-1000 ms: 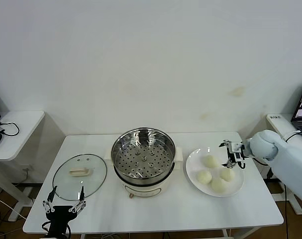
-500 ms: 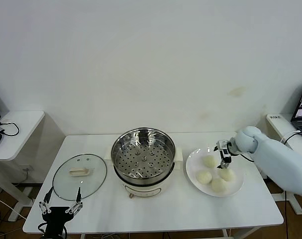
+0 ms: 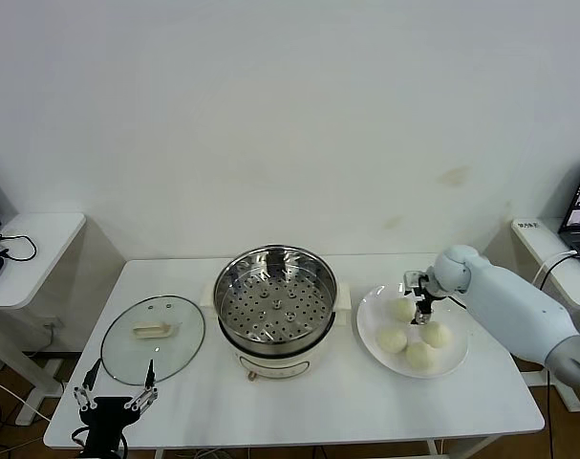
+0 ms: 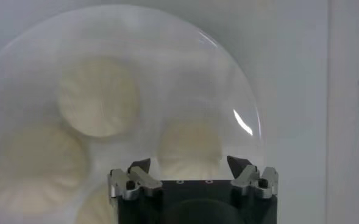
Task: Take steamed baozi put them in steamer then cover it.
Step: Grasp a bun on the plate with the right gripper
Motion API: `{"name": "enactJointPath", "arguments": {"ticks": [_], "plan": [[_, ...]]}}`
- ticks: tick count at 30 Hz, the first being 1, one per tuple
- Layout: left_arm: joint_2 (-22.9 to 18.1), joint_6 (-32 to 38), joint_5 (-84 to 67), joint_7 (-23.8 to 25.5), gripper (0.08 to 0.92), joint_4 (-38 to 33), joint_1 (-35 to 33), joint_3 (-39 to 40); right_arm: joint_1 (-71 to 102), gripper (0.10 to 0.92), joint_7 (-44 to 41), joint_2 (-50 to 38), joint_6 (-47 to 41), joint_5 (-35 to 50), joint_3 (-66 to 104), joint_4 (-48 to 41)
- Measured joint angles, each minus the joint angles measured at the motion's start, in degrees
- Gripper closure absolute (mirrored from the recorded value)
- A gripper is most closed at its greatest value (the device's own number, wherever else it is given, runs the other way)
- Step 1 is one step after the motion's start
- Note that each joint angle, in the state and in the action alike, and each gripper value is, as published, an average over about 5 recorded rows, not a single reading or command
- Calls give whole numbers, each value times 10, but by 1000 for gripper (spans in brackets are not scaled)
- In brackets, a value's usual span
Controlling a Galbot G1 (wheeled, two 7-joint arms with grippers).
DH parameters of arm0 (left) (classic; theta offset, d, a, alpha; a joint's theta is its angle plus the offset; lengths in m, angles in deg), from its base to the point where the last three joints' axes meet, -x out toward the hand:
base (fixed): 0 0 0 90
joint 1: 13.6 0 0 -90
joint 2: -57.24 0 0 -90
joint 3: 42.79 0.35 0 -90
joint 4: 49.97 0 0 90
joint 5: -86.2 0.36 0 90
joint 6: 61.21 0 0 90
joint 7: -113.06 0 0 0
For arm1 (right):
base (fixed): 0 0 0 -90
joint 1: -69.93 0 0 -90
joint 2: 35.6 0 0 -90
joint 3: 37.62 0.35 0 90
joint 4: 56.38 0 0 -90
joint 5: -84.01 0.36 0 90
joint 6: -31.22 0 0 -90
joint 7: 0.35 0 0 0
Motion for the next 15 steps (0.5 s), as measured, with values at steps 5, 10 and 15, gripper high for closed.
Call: {"name": "enactJointPath", "arguments": {"ticks": [5,10,15], "plan": [[-1,0,0,0,177,0,-1,0,-3,439,-3,2,2,-2,-2,-6],[-2,1,0,0,177,-3,-4,2,-7,486,-8,4,5,-2,-3,-7],[-3,2,1,-1,177,-7,-6,3,-14,498,-15,0,6,3,-6,-3]]}}
